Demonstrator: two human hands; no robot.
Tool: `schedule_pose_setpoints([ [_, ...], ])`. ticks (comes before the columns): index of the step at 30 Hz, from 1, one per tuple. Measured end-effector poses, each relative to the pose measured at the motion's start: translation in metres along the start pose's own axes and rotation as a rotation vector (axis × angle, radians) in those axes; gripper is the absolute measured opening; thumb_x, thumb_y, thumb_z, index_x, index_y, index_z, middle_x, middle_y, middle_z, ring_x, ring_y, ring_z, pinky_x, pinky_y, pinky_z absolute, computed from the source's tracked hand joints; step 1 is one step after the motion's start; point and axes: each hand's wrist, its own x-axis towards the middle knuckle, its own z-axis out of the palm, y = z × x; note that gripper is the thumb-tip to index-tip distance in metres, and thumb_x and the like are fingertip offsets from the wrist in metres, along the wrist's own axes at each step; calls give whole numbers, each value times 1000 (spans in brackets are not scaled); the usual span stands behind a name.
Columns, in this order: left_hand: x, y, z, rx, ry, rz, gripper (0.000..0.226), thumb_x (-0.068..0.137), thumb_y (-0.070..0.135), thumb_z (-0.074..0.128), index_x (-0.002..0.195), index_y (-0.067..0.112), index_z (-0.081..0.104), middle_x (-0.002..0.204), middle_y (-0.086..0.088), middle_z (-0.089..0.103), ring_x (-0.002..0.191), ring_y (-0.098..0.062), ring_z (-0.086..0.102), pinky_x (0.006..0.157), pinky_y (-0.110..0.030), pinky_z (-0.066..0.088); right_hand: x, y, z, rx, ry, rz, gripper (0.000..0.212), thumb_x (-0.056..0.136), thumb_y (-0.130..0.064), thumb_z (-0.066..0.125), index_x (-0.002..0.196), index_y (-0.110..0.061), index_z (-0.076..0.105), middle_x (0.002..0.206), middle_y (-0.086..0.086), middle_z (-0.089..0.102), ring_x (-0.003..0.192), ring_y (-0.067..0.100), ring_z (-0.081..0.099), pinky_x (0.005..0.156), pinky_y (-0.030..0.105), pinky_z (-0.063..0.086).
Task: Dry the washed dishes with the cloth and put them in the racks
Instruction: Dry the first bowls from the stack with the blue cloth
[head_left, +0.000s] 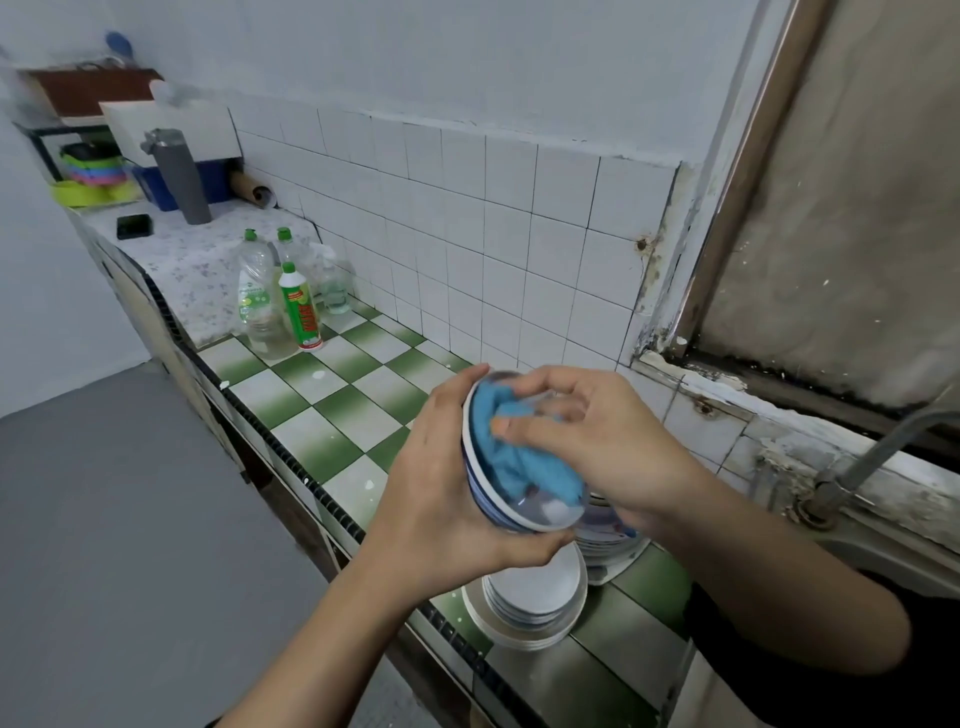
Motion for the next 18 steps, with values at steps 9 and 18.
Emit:
schedule_pose_setpoints([
  [9, 11, 0, -2, -38, 21, 17, 115, 45, 48, 87, 142, 20, 32, 131, 8, 53, 122, -16, 56, 97, -33, 50, 2, 1, 8, 26, 127, -169, 28, 80, 1, 76, 86, -24, 66, 92, 4, 75, 88, 18, 72, 85, 40, 58],
  [18, 24, 1, -13, -87, 16, -6, 119, 37, 55, 86, 139, 22, 35, 114, 3, 64, 105, -18, 65, 89, -43, 53, 3, -30, -31, -460, -464, -324, 28, 81, 1, 73, 96, -21, 68, 90, -21, 70, 84, -5, 65, 78, 10, 45],
])
